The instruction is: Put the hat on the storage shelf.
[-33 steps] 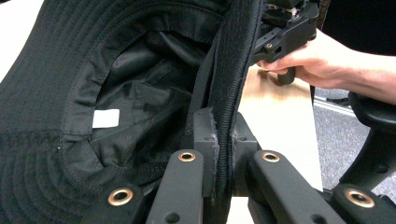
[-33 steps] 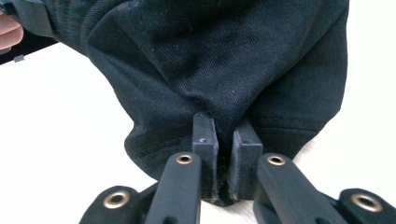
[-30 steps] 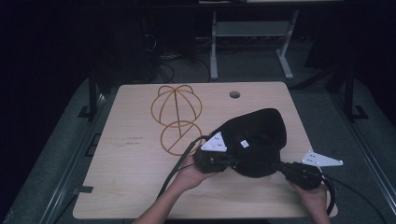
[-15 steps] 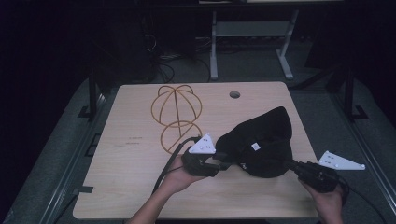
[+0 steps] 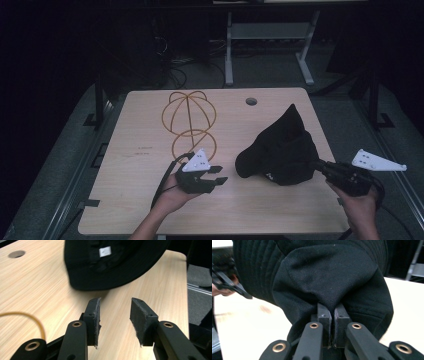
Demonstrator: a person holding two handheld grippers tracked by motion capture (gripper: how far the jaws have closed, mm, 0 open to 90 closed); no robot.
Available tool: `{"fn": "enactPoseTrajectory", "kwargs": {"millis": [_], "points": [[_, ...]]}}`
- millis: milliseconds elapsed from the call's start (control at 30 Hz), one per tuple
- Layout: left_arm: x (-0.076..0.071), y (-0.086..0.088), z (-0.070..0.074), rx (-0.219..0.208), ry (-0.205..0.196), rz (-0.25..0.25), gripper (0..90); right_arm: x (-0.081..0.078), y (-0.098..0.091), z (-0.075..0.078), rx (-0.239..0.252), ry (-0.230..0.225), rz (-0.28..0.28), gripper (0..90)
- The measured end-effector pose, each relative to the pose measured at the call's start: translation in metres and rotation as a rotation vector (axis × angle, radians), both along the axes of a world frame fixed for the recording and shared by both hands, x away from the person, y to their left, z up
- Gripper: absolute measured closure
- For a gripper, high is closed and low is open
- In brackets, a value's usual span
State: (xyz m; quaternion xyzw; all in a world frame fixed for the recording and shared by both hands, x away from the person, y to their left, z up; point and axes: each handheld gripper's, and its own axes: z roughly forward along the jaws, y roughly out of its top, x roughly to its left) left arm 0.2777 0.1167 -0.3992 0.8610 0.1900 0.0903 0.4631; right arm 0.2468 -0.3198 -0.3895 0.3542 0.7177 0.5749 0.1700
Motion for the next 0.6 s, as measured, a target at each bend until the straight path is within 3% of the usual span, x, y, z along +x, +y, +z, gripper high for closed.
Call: {"fn": "enactPoseTrajectory", "kwargs": {"millis": [400, 600], "points": [[-0.004, 0.029, -0.022, 0.041, 0.001, 0.049, 57.4, 0.020, 0.012, 0.044, 0.005, 0.022, 0.009, 86.5], [-0.004, 0.033, -0.026, 0.023, -0.012, 0.051, 54.1, 0.033, 0.020, 0.061, 0.013, 0.038, 0.021, 86.5]]}}
